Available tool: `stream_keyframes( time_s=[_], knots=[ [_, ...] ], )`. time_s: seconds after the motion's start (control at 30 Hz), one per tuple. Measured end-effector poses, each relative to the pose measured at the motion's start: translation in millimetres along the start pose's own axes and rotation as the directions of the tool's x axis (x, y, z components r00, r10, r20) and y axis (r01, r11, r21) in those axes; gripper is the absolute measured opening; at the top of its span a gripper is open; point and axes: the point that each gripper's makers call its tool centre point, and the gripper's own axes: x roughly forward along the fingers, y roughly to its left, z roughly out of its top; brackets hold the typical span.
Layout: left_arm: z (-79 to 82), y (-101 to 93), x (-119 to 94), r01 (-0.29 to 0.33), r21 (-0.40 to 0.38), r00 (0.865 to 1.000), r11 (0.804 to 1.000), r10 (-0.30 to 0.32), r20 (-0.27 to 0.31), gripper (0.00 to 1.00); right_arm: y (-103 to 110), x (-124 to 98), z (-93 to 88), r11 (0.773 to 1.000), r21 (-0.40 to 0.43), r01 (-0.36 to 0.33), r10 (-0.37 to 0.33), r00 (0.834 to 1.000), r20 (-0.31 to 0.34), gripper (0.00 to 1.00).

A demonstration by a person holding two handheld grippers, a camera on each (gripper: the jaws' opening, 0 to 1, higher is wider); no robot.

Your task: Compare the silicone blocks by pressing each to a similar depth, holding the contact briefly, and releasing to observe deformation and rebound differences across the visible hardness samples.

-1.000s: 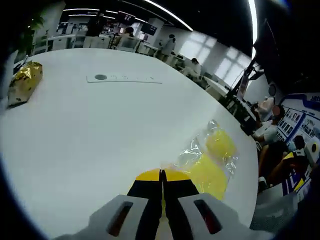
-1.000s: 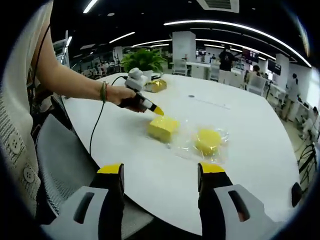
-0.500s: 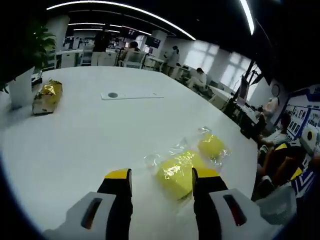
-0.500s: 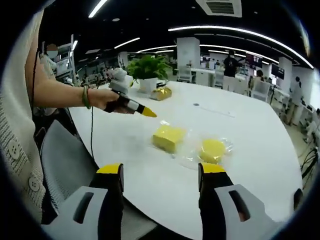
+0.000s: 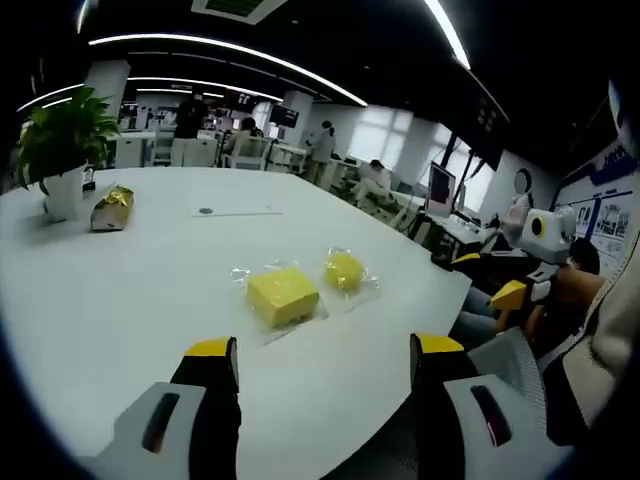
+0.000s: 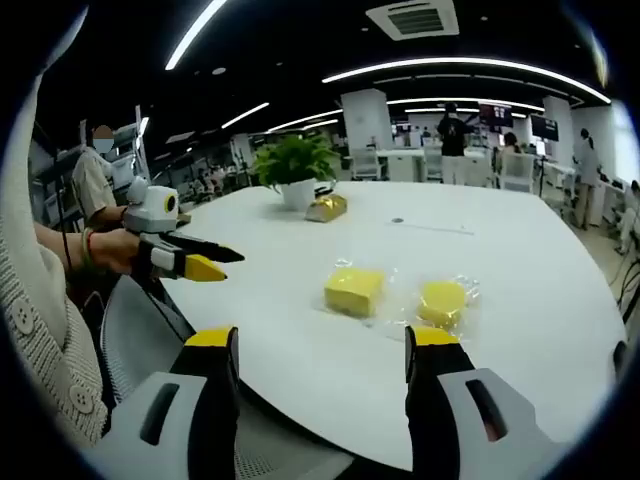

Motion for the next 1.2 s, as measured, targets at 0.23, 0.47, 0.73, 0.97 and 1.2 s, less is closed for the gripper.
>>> stream_keyframes(
  time_s=[0.23,0.47,0.73,0.97,1.2],
  knots=[
    [-13.4,-12.4,-27.7,0.022,-0.068,0.999,0.997,-0.020,0.038,0.72,1.0,-11.6,-10.9,0.999,0.037,-0.011,0.012,1.000,-0.019,0.69],
    [-17.9,-17.0,-34.9,0.021,-0.092,0.999,0.996,-0.018,0.030,0.81,4.3,-16.4,-17.2,0.999,0.042,-0.010,0.012,0.999,-0.034,0.70],
    [-12.3,-22.6,-38.0,0.036,-0.067,0.999,0.997,-0.035,0.022,0.82,3.7,-13.7,-17.3,0.999,0.035,-0.003,0.004,0.999,-0.037,0.68],
    [-11.4,-25.8,-37.8,0.053,-0.066,0.999,0.996,-0.052,0.010,0.85,2.6,-10.9,-16.6,0.999,0.032,-0.007,0.008,0.999,-0.037,0.67],
    [-11.5,-23.9,-35.6,0.052,-0.070,0.999,0.996,-0.052,0.003,0.81,-1.3,-11.3,-20.2,0.999,0.033,-0.005,0.006,0.999,-0.045,0.66]
  ],
)
